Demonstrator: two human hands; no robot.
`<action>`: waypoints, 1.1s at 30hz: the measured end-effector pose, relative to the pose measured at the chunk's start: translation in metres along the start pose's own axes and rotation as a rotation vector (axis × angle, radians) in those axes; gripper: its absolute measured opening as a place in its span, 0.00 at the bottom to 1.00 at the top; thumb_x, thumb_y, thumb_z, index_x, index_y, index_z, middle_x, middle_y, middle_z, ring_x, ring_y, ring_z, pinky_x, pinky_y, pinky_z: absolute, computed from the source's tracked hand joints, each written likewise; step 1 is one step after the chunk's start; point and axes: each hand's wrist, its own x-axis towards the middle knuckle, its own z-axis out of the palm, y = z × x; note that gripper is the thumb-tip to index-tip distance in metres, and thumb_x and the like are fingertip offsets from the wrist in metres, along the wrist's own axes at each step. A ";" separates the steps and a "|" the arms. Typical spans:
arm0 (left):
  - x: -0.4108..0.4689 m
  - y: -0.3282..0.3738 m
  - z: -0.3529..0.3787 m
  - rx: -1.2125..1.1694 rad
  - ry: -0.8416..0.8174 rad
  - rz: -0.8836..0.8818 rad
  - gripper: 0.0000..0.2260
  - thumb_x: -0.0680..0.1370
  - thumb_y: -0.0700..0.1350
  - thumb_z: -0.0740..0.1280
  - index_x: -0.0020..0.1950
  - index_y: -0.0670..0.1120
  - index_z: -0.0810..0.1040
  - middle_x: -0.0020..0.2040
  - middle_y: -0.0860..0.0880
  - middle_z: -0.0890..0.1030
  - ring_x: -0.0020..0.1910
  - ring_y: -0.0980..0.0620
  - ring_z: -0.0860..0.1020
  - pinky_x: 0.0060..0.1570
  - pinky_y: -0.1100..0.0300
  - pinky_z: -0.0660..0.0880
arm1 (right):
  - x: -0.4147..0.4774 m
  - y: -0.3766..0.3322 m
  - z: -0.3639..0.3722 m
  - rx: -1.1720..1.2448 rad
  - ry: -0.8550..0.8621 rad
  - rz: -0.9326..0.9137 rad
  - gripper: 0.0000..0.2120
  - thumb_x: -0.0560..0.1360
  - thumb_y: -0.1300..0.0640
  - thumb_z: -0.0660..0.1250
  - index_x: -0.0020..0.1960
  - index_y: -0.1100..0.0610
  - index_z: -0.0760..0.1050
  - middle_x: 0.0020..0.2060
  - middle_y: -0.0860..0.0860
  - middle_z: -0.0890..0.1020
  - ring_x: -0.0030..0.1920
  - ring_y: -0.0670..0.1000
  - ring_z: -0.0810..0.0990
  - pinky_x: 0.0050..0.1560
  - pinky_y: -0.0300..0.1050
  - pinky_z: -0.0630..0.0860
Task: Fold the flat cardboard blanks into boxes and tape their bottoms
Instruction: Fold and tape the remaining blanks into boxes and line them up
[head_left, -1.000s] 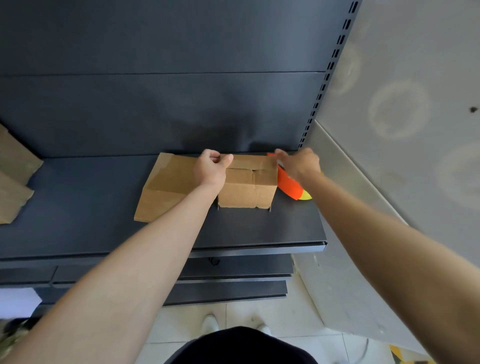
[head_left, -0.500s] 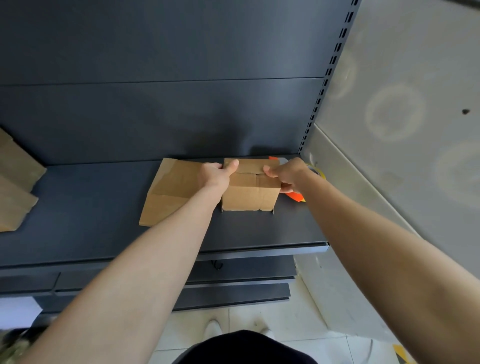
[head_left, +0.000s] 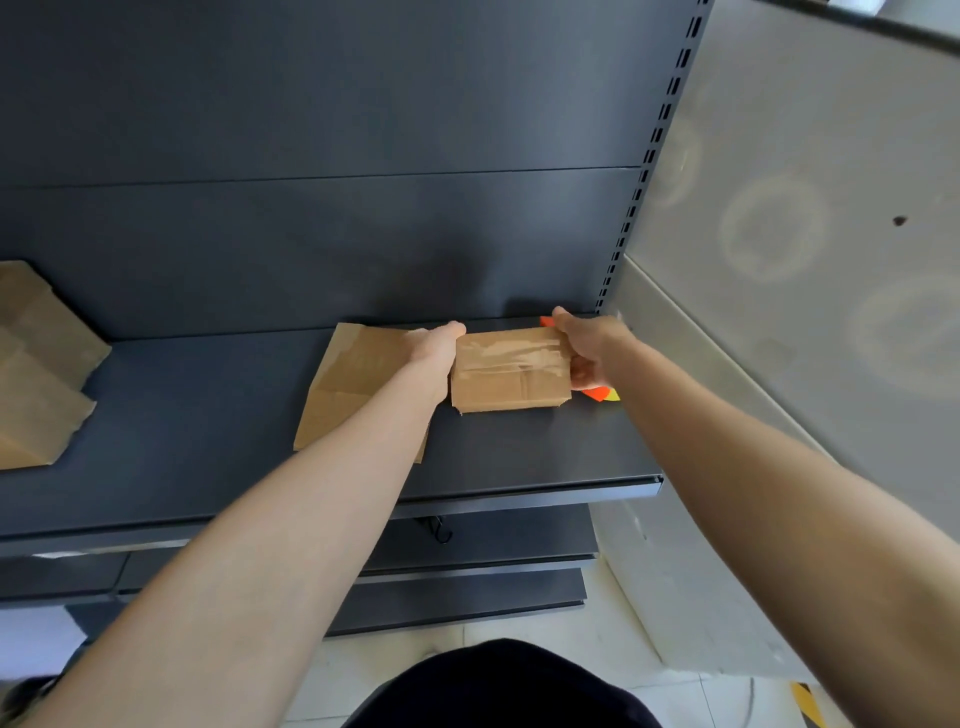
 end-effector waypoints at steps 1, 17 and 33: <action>-0.003 0.002 0.000 -0.011 -0.011 0.007 0.10 0.75 0.43 0.68 0.53 0.42 0.73 0.48 0.44 0.77 0.40 0.47 0.76 0.44 0.55 0.76 | -0.001 -0.001 0.001 0.000 0.014 -0.019 0.13 0.75 0.51 0.68 0.51 0.61 0.76 0.44 0.57 0.83 0.39 0.56 0.84 0.43 0.53 0.81; -0.006 -0.002 -0.017 0.066 -0.008 0.160 0.21 0.72 0.25 0.58 0.54 0.48 0.77 0.54 0.44 0.79 0.53 0.46 0.77 0.59 0.48 0.76 | -0.020 0.007 -0.009 0.386 -0.107 -0.093 0.05 0.69 0.61 0.57 0.35 0.58 0.66 0.32 0.50 0.69 0.29 0.51 0.63 0.35 0.43 0.61; -0.022 -0.011 -0.078 -0.413 0.152 0.084 0.14 0.81 0.52 0.58 0.64 0.49 0.74 0.57 0.46 0.79 0.54 0.49 0.78 0.55 0.48 0.77 | -0.018 -0.003 0.066 0.313 -0.339 -0.119 0.26 0.79 0.39 0.56 0.65 0.57 0.71 0.57 0.53 0.80 0.54 0.53 0.80 0.47 0.47 0.77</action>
